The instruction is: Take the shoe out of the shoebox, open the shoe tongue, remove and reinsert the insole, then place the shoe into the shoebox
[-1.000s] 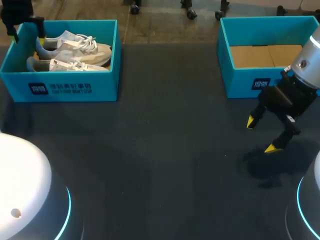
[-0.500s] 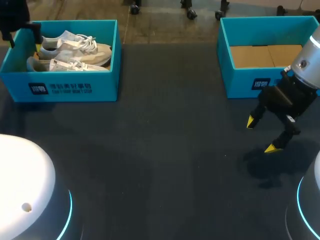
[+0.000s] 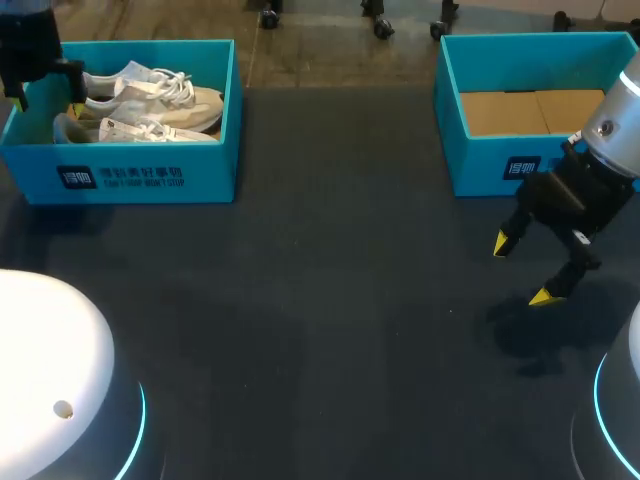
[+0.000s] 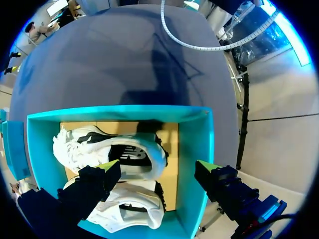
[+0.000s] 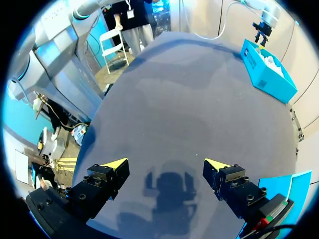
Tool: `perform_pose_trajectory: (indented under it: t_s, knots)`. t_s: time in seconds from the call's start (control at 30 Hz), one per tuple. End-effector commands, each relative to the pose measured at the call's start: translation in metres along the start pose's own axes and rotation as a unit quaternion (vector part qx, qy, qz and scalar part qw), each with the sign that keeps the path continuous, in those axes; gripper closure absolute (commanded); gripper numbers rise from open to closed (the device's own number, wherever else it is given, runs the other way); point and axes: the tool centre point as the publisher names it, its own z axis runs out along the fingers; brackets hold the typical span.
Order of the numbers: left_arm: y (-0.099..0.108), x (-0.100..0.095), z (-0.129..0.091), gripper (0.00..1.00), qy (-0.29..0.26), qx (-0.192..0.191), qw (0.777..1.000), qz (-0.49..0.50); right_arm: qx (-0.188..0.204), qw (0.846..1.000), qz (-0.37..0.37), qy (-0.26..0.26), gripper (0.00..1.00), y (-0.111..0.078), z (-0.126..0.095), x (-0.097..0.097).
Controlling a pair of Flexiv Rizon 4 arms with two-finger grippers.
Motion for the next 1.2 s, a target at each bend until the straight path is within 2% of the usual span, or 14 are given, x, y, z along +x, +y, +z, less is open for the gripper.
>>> perform_pose_trajectory:
  t_s: [0.03, 0.37, 0.87, 1.2]
  knots:
    - [-0.001, -0.002, 0.012, 0.0, 0.003, -0.003, 1.0, -0.003, 0.001, 1.0, 0.0, 0.0, 0.0, 0.0, 0.001, 0.0]
    - [0.011, -0.002, 0.031, 0.0, -0.009, 0.016, 1.0, -0.018, 0.001, 1.0, 0.0, 0.0, 0.0, 0.0, 0.001, 0.0]
    - [0.014, -0.003, 0.063, 0.0, -0.017, 0.016, 1.0, -0.015, 0.001, 1.0, 0.0, 0.0, 0.0, 0.0, 0.001, 0.0]
    - [0.009, -0.001, 0.075, 0.0, -0.02, 0.014, 1.0, -0.002, 0.001, 1.0, 0.0, 0.0, 0.0, 0.0, 0.001, 0.0]
